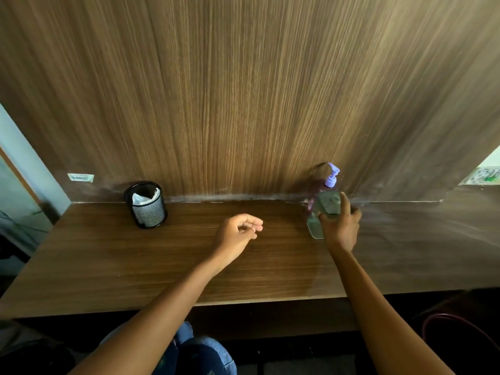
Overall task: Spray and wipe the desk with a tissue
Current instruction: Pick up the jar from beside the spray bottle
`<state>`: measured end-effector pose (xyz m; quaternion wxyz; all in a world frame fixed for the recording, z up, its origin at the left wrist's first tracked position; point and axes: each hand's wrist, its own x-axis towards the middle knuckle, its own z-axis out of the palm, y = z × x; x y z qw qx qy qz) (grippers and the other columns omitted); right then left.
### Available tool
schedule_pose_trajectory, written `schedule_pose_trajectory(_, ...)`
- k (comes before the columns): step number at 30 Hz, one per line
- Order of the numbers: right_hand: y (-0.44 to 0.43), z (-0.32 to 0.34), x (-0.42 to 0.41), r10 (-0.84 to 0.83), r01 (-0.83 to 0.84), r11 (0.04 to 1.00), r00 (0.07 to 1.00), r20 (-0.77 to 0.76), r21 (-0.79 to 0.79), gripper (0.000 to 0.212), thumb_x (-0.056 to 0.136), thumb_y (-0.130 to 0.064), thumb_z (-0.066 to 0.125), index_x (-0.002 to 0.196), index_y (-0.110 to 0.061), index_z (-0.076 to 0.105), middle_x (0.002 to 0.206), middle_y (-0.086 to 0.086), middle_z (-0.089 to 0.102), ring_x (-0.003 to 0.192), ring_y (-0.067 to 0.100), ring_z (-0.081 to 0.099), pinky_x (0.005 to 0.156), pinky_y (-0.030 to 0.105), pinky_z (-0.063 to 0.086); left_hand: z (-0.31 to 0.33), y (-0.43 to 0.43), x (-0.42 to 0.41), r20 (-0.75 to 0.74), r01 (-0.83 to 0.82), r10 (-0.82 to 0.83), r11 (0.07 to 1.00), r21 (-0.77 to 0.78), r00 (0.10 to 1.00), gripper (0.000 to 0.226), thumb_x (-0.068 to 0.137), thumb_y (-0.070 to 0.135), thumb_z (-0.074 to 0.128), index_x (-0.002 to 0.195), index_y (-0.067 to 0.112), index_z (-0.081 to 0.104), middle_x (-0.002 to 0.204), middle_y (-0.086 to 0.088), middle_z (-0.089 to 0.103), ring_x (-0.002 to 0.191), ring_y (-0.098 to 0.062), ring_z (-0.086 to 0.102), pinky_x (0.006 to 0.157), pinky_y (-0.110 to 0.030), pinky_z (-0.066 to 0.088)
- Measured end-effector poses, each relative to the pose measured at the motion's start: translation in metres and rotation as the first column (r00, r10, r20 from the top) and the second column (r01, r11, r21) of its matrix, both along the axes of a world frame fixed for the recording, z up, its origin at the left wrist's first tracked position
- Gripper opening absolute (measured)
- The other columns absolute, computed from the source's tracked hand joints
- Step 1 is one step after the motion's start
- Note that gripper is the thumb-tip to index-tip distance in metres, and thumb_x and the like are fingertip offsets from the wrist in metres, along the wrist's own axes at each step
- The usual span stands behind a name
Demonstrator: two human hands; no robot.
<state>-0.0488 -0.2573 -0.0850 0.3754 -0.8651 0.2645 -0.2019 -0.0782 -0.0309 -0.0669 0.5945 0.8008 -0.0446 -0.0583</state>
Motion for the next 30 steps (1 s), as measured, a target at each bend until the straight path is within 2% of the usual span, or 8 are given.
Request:
schedule_pose_trajectory(4,0.03,0.008,-0.01,0.231,-0.23,0.973,0.973,0.031,-0.035,0.077,0.074,-0.025,0.075,0.14,-0.033,0.036,0.136,0.013,0.038,0.122,0.034,0.045,0.092,0.051,0.047,0.003,0.005,0.0,0.062,-0.024,0.02,0.998,0.059,0.998,0.035,0.084,-0.003,0.055,0.111,0.018,0.059,0.117,-0.006,0.064,0.078,-0.01,0.06,0.062,-0.01,0.046)
schedule_pose_trajectory(7,0.056,0.019,-0.016,0.452,-0.451,0.892,0.892,0.005,-0.034,0.083,0.072,-0.02,0.077,0.142,-0.031,0.034,0.132,0.01,0.041,0.121,0.029,0.046,0.094,0.049,0.048,0.009,0.016,0.002,0.135,-0.063,0.045,0.989,0.131,0.99,0.058,0.081,-0.002,0.061,0.131,0.022,0.046,0.136,-0.003,0.048,0.098,-0.012,0.059,0.063,-0.006,0.046)
schedule_pose_trajectory(14,0.131,0.048,-0.027,0.79,-0.789,0.613,0.612,-0.026,0.038,0.096,0.063,-0.015,0.083,0.143,-0.012,0.031,0.141,0.008,0.042,0.13,0.02,0.04,0.108,0.035,0.037,0.035,0.075,0.01,0.086,0.131,-0.168,0.935,0.331,0.982,0.111,0.067,0.008,0.077,0.146,0.038,0.005,0.156,0.008,0.006,0.141,-0.011,0.017,0.105,-0.023,0.029)
schedule_pose_trajectory(17,0.164,0.056,-0.03,0.854,-0.851,0.519,0.519,-0.024,0.073,0.095,0.061,-0.012,0.084,0.142,-0.008,0.033,0.138,0.01,0.044,0.128,0.02,0.042,0.108,0.032,0.036,0.038,0.105,0.009,0.043,0.188,-0.223,0.897,0.401,0.974,0.113,0.064,0.01,0.078,0.147,0.034,0.006,0.153,0.008,0.015,0.138,-0.007,0.021,0.102,-0.018,0.031)
schedule_pose_trajectory(21,0.208,0.061,-0.032,0.917,-0.906,0.396,0.399,-0.007,0.148,0.092,0.059,-0.01,0.085,0.138,-0.015,0.038,0.132,0.006,0.047,0.123,0.017,0.044,0.107,0.032,0.038,0.039,0.155,-0.003,0.104,0.105,-0.186,0.847,0.521,0.977,0.1,0.052,0.034,0.085,0.138,0.023,0.037,0.137,0.006,0.042,0.127,-0.01,0.041,0.108,-0.031,0.037)
schedule_pose_trajectory(24,0.249,0.063,-0.037,0.949,-0.925,0.307,0.315,0.0,0.225,0.09,0.06,-0.008,0.084,0.137,-0.019,0.04,0.134,0.002,0.045,0.125,0.014,0.043,0.108,0.037,0.039,0.048,0.198,-0.025,0.157,-0.003,-0.107,0.819,0.574,0.982,0.097,0.047,0.047,0.084,0.133,0.025,0.045,0.131,0.012,0.048,0.12,-0.005,0.046,0.102,-0.025,0.039)
schedule_pose_trajectory(28,0.316,0.063,-0.049,0.981,-0.94,0.191,0.191,-0.028,0.283,0.092,0.065,0.001,0.079,0.143,-0.016,0.034,0.144,-0.001,0.036,0.124,0.002,0.037,0.093,0.002,0.036,0.059,0.265,-0.066,0.206,-0.145,0.004,0.721,0.677,0.978,0.095,0.048,0.056,0.08,0.131,0.027,0.045,0.128,0.012,0.05,0.117,-0.008,0.05,0.097,-0.026,0.041)
schedule_pose_trajectory(30,0.361,0.061,-0.061,0.996,-0.932,0.094,0.089,-0.03,0.349,0.096,0.066,0.007,0.077,0.146,-0.015,0.028,0.144,0.0,0.036,0.122,0.0,0.036,0.086,-0.002,0.036,0.06,0.307,-0.094,0.178,-0.189,0.087,0.689,0.7,0.98,0.094,0.048,0.058,0.079,0.131,0.028,0.045,0.128,0.011,0.05,0.117,-0.011,0.052,0.097,-0.028,0.043)
